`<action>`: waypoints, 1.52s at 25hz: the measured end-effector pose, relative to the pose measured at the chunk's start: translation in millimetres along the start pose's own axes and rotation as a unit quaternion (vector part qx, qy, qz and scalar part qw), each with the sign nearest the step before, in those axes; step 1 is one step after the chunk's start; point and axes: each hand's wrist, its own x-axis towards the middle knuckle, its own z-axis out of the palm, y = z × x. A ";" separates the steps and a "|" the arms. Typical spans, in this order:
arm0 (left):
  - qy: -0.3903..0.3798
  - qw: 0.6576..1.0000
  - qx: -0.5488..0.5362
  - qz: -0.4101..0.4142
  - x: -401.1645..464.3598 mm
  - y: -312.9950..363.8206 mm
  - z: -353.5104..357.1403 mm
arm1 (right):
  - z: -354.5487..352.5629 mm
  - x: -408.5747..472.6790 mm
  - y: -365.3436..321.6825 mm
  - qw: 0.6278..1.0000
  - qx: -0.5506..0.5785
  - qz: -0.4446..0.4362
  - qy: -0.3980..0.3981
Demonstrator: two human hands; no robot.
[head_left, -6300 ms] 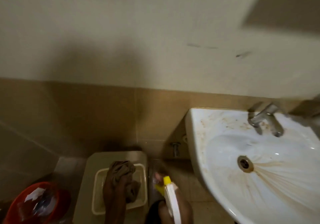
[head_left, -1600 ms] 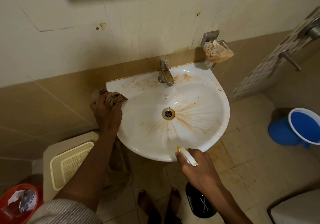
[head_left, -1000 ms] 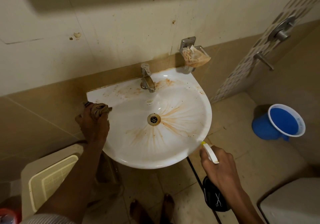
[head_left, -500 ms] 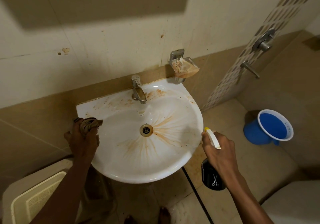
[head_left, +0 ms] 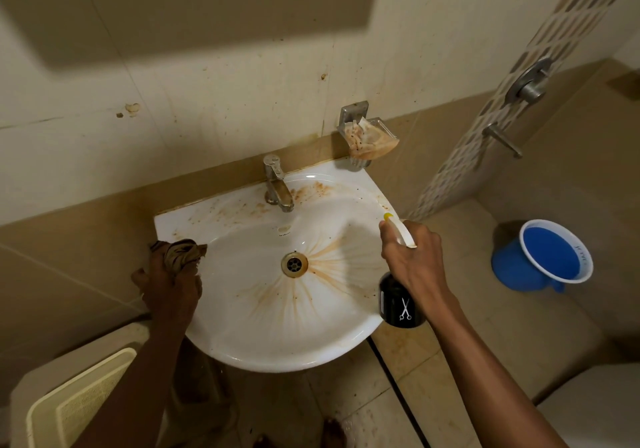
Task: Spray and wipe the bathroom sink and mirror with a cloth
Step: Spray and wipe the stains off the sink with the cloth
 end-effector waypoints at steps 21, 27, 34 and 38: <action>0.051 0.992 -0.106 -0.050 -1.0 -3.0 4.5 | 86.0 -16.3 -49.1 0.984 -0.006 -0.121 -0.134; 0.047 0.990 -0.131 -0.029 0.2 -0.7 7.4 | 111.1 -38.8 -54.7 0.972 0.015 -0.128 -0.196; 0.008 0.978 -0.208 -0.018 13.1 5.5 6.5 | 106.0 -59.6 -60.2 0.961 0.028 -0.145 -0.233; 0.022 0.980 -0.195 0.004 9.6 21.9 8.9 | 93.9 -81.0 -55.6 0.954 0.027 -0.113 -0.277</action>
